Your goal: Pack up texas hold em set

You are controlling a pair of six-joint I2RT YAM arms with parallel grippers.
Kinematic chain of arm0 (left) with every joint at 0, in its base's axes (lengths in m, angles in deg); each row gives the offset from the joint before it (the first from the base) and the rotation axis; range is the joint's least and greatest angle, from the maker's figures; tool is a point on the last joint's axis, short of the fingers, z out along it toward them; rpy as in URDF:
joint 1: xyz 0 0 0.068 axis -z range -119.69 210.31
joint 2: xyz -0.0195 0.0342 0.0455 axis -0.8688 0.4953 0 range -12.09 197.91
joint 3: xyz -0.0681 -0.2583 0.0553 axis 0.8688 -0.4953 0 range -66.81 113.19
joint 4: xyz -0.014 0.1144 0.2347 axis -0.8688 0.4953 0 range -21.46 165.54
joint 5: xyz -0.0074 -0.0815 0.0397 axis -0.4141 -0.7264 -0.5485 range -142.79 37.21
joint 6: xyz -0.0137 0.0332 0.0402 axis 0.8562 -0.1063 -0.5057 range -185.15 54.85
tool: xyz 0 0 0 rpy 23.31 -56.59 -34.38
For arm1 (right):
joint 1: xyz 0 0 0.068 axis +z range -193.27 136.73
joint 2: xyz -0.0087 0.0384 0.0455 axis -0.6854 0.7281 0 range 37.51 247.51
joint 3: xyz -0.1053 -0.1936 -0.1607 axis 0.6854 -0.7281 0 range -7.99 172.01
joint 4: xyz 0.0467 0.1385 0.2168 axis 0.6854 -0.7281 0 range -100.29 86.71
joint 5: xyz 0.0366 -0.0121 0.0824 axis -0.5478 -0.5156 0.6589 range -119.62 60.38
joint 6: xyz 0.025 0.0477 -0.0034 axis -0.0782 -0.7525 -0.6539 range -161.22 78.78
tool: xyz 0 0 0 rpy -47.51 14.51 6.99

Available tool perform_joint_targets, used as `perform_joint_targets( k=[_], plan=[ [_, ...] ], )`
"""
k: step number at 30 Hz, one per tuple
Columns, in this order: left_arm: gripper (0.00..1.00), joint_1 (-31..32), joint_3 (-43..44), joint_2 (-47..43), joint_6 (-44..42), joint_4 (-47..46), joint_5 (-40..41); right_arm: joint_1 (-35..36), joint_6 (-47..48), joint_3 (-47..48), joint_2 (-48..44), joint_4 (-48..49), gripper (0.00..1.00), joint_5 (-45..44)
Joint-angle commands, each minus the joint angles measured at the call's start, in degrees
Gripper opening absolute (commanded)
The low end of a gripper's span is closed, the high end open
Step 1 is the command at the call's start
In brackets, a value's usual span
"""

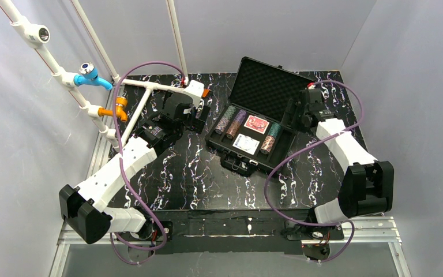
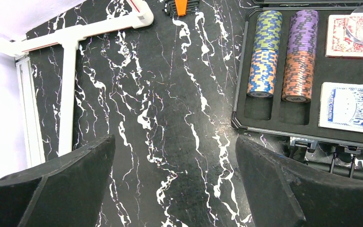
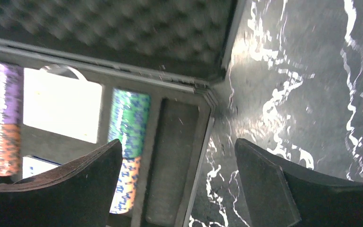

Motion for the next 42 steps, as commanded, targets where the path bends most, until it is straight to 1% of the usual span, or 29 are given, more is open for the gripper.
perform_joint_targets(
  k=[1,3,7,11,15,20,23,24,25,26,27,28,30,32,38,42],
  plan=[
    [0.98,0.29,-0.35,-2.34,-0.34,-0.46,2.44,-0.84,3.83,7.27,-1.94,2.73,0.96,-2.05],
    [0.98,0.3,-0.46,-2.6,-0.25,-0.49,2.44,-1.59,4.31,10.24,-1.67,4.96,0.97,-1.17],
    [0.98,0.3,-0.43,-2.6,-0.35,-0.49,2.56,-4.65,3.78,19.25,1.36,5.64,0.98,-1.58],
    [0.98,0.3,-0.42,-2.36,-0.4,-0.6,2.53,-9.31,1.62,30.31,8.37,5.18,0.97,2.07],
    [0.98,0.29,-0.4,-2.02,-0.26,-0.49,2.04,-12.62,0.39,38.16,14.96,5.16,0.95,4.26],
    [0.98,0.29,-0.45,-1.92,-0.35,-0.49,2.2,-14.48,-0.35,42.02,20.27,8.0,0.9,3.48],
    [0.98,0.3,-0.44,-1.51,-0.45,-0.49,2.25,-14.5,0.8,43.62,22.65,9.22,0.9,2.51],
    [0.98,0.25,-0.41,-1.4,-0.46,-0.53,2.28,-14.46,1.47,42.47,22.36,11.25,0.9,2.46],
    [0.98,0.29,-0.44,-1.4,-0.47,-0.52,2.29,-14.38,1.62,39.32,21.21,15.55,0.89,2.63],
    [0.98,0.29,-0.45,-1.41,-0.45,-0.49,2.24,-14.37,1.09,35.62,19.81,19.82,0.85,2.55],
    [0.98,0.29,-0.45,-1.44,-0.38,-0.5,2.17,-14.36,0.41,33.56,18.87,21.91,0.82,2.0],
    [0.98,0.3,-0.36,-1.52,-0.35,-0.49,2.13,-14.37,0.21,32.54,18.63,22.71,0.8,2.27],
    [0.98,0.3,-0.37,-1.55,-0.27,-0.54,2.03,-14.24,1.19,31.67,18.58,22.86,0.8,3.46],
    [0.98,0.29,-0.4,-1.44,-0.3,-0.49,1.95,-14.13,0.95,28.03,16.67,26.5,0.8,4.1],
    [0.98,0.28,-0.28,-0.9,-0.29,-0.42,1.81,-13.98,-2.59,11.61,7.15,42.71,0.78,7.34],
    [0.98,0.29,-0.23,-0.58,-0.18,-0.38,1.67,-14.12,-6.67,-0.49,1.51,55.07,0.73,4.65]
  ],
)
